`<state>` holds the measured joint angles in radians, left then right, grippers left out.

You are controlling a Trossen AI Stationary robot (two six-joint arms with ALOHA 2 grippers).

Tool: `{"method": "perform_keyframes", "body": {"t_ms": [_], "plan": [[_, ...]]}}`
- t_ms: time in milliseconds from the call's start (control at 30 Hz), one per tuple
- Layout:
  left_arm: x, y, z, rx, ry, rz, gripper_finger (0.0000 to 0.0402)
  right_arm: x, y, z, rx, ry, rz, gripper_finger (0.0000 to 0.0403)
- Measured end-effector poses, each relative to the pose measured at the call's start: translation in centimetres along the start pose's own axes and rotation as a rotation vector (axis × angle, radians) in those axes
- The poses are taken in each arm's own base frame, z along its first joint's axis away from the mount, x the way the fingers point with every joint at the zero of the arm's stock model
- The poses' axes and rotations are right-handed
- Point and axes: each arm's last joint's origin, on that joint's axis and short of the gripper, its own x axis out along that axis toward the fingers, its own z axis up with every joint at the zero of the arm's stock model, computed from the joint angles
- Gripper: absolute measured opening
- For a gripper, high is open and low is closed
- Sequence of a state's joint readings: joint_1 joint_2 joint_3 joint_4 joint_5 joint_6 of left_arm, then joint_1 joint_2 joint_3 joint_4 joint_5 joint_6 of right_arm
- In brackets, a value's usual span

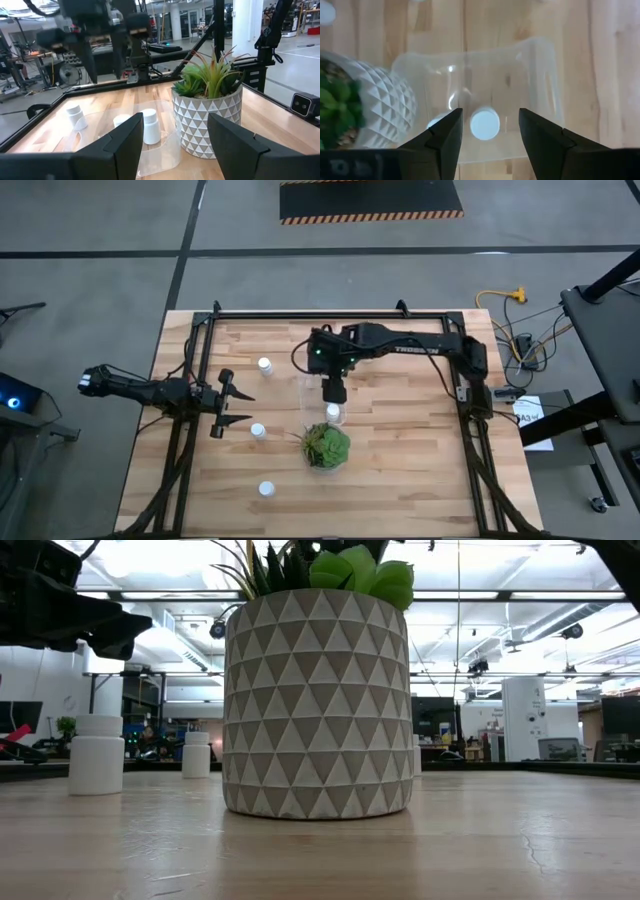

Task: Pick and place pill bottles into a basket
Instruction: Put the white pill bottle into the transparent bin

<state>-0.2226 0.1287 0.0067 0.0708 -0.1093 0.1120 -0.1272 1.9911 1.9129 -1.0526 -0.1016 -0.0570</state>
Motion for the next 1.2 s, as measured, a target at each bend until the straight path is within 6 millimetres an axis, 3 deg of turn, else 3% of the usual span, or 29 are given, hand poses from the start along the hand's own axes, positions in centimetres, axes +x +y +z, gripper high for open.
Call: {"method": "perform_keyframes", "body": {"t_ms": [400,600,1200], "plan": [[0.0,0.0,0.0,0.000,0.002,-0.001,0.0203,-6.2,0.0,-0.3,0.012,-0.157,-0.118,0.0185],[0.0,0.0,0.0,0.001,0.007,-0.001,0.0203,-7.8,-0.7,-0.7,0.031,-0.191,-0.132,0.0185],[0.0,0.0,-0.1,0.001,0.007,-0.001,0.0203,-11.7,-6.3,-3.8,0.077,-0.122,-0.195,0.0185]]}}
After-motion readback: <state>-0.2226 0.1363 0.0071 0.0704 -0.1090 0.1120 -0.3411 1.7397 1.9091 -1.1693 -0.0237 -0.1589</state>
